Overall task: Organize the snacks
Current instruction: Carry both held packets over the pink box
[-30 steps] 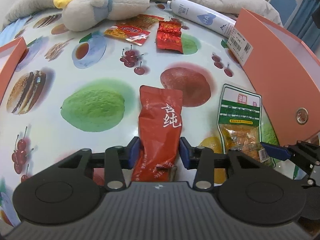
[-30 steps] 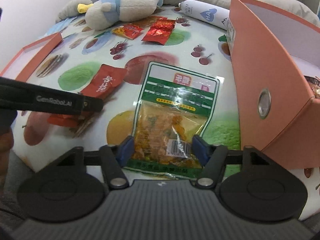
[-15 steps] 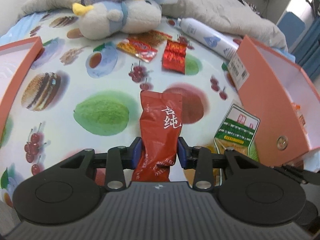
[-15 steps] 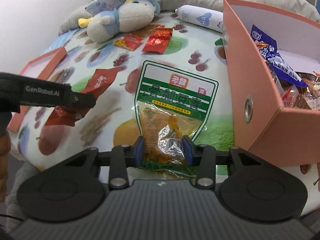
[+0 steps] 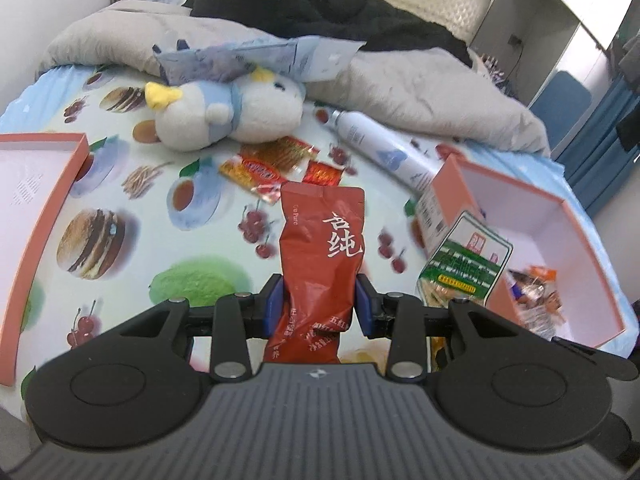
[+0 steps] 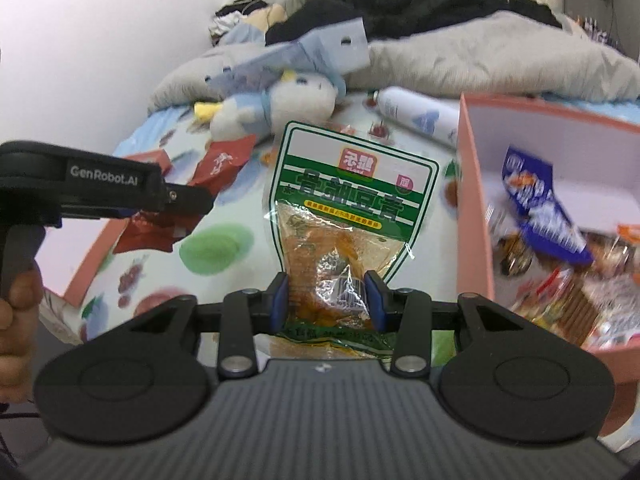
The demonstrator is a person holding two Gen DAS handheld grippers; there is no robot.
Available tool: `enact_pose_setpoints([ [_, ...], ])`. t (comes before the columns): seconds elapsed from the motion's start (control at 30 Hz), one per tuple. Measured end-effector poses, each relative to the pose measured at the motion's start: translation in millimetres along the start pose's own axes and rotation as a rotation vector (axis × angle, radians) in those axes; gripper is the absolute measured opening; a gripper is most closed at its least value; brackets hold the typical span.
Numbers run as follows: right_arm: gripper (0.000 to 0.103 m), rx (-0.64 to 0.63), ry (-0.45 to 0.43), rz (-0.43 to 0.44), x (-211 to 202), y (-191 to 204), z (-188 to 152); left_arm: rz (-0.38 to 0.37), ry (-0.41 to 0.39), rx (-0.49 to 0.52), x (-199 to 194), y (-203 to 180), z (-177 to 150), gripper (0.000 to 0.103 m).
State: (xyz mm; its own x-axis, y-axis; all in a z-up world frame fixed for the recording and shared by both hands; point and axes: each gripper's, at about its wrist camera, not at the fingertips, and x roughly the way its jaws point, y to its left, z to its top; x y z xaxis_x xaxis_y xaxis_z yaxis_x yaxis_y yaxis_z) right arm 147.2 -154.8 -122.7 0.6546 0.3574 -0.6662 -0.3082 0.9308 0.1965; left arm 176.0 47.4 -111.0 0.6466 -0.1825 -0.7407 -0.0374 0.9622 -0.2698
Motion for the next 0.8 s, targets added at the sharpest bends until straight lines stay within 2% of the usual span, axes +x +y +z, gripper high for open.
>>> enact_pose_setpoints([
  [0.43,0.043,-0.027,-0.142,-0.035,-40,-18,52,-0.056,-0.088,0.021,-29,-24,40,0.043],
  [0.8,0.043,-0.024,-0.251,-0.117,-73,-51,85,-0.142,-0.151,0.072,-39,-67,77,0.043],
])
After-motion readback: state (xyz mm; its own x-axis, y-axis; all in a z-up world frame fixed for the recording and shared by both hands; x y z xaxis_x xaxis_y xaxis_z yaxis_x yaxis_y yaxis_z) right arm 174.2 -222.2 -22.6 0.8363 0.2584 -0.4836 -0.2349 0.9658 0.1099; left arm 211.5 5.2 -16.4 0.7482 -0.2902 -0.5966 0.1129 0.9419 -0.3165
